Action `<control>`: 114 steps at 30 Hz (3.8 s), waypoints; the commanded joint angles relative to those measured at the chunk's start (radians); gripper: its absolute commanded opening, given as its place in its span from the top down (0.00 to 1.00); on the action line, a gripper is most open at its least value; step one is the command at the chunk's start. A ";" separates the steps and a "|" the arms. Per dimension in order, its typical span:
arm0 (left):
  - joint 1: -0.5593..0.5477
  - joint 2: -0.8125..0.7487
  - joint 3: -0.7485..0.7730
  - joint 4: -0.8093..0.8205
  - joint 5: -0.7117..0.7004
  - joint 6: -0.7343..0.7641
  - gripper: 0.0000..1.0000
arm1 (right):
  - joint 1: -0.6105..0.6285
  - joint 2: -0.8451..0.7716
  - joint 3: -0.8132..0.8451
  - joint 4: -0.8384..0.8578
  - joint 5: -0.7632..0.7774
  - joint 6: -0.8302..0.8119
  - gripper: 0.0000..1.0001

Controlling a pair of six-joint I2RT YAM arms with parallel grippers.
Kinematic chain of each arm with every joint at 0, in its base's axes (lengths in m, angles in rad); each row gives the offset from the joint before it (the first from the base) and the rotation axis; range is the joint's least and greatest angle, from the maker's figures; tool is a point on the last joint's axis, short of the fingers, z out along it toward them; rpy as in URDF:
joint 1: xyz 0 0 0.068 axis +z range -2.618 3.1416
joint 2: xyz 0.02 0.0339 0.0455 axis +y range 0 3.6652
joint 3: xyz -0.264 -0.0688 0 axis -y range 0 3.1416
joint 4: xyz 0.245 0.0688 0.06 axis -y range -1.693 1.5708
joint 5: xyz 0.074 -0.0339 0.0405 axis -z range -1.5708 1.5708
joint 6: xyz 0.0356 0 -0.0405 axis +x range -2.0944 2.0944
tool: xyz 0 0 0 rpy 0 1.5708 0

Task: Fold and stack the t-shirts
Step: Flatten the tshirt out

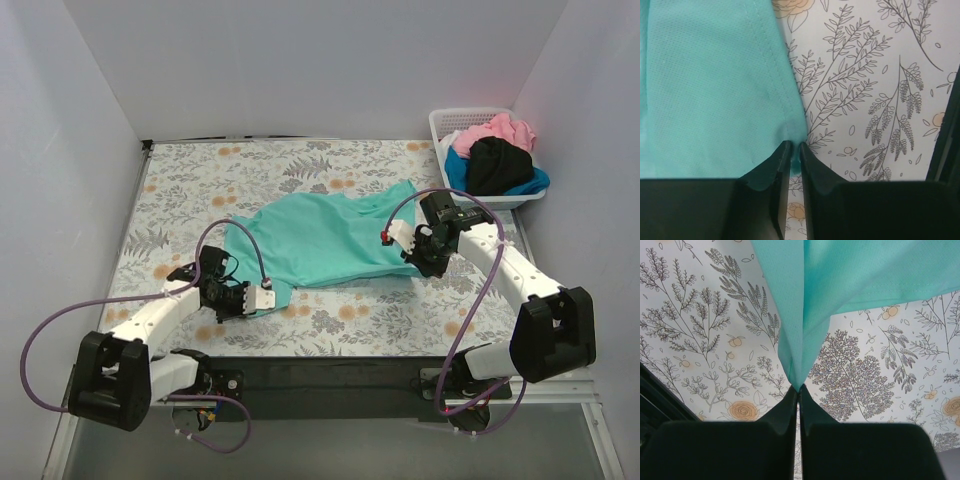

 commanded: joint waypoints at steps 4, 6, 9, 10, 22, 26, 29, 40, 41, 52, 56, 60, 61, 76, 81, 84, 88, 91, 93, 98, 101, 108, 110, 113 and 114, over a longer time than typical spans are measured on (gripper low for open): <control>0.002 0.128 -0.005 0.072 -0.126 -0.090 0.95 | 0.005 0.014 0.030 -0.023 -0.015 0.009 0.99; 0.008 0.120 0.057 0.069 -0.101 -0.142 1.00 | 0.005 0.019 0.060 -0.023 -0.008 0.009 0.99; 0.059 0.103 0.201 0.029 -0.042 -0.257 1.00 | 0.005 0.032 0.163 -0.019 0.034 0.012 0.99; 0.076 0.103 0.243 0.021 0.003 -0.288 1.00 | 0.000 0.046 0.198 -0.014 0.040 0.012 0.99; 0.300 0.171 0.846 0.130 0.154 -0.937 1.00 | -0.012 0.373 1.244 0.013 0.242 0.143 0.99; 0.323 0.099 0.949 0.210 0.088 -1.075 1.00 | 0.005 0.352 1.329 0.067 0.319 0.110 0.99; 0.326 0.034 0.978 0.227 0.002 -1.127 1.00 | 0.019 0.223 1.190 0.189 0.354 0.090 0.99; 0.328 -0.188 1.117 0.267 -0.202 -1.199 1.00 | 0.140 -0.077 1.045 0.394 0.465 -0.002 0.99; 0.328 -0.184 1.139 0.268 -0.213 -1.207 1.00 | 0.142 -0.070 1.063 0.409 0.466 -0.014 0.99; 0.326 -0.082 1.069 0.415 -0.307 -1.104 1.00 | 0.166 0.057 0.972 0.559 0.468 -0.075 0.99; 0.329 -0.035 0.937 0.590 -0.285 -1.107 1.00 | 0.165 0.166 0.999 0.630 0.505 -0.062 0.99; 0.360 0.162 1.101 0.673 -0.250 -1.184 1.00 | 0.152 0.364 1.217 0.681 0.542 -0.074 0.99; 0.376 0.251 1.157 0.678 -0.226 -1.213 1.00 | 0.149 0.400 1.272 0.690 0.548 -0.075 0.99; 0.644 0.294 1.339 0.834 0.032 -1.410 1.00 | 0.134 0.220 1.018 1.087 0.384 -0.071 0.99; 0.644 0.031 0.793 0.911 0.225 -1.235 1.00 | 0.135 0.062 0.498 1.073 0.235 -0.170 0.99; 0.642 -0.076 0.559 0.812 0.355 -1.047 1.00 | 0.135 -0.007 0.237 1.055 0.192 -0.215 0.99; 0.642 -0.272 0.322 0.451 0.447 -0.625 1.00 | 0.141 -0.087 -0.022 1.009 0.160 -0.238 0.99; 0.640 -0.279 0.237 0.106 0.395 -0.199 1.00 | 0.155 -0.129 -0.151 0.939 0.123 -0.259 0.99; 0.640 -0.256 0.190 -0.055 0.364 -0.016 1.00 | 0.169 -0.132 -0.226 0.893 0.120 -0.262 0.99; 0.642 -0.234 0.003 -0.103 0.226 0.118 1.00 | 0.230 -0.046 -0.294 0.776 0.141 -0.238 0.99; 0.640 -0.227 -0.040 -0.138 0.184 0.137 1.00 | 0.241 0.006 -0.311 0.713 0.147 -0.207 0.99; 0.640 -0.185 0.086 -0.305 0.204 0.202 1.00 | 0.249 -0.053 -0.401 0.569 0.131 -0.212 0.99; 0.637 -0.135 0.120 -0.414 0.198 0.256 1.00 | 0.252 -0.083 -0.406 0.549 0.138 -0.215 0.99; 0.631 -0.089 0.209 -0.493 0.193 0.229 1.00 | 0.252 -0.098 -0.375 0.532 0.147 -0.209 0.99; 0.631 -0.072 0.238 -0.547 0.196 0.232 1.00 | 0.250 -0.098 -0.346 0.509 0.147 -0.198 0.99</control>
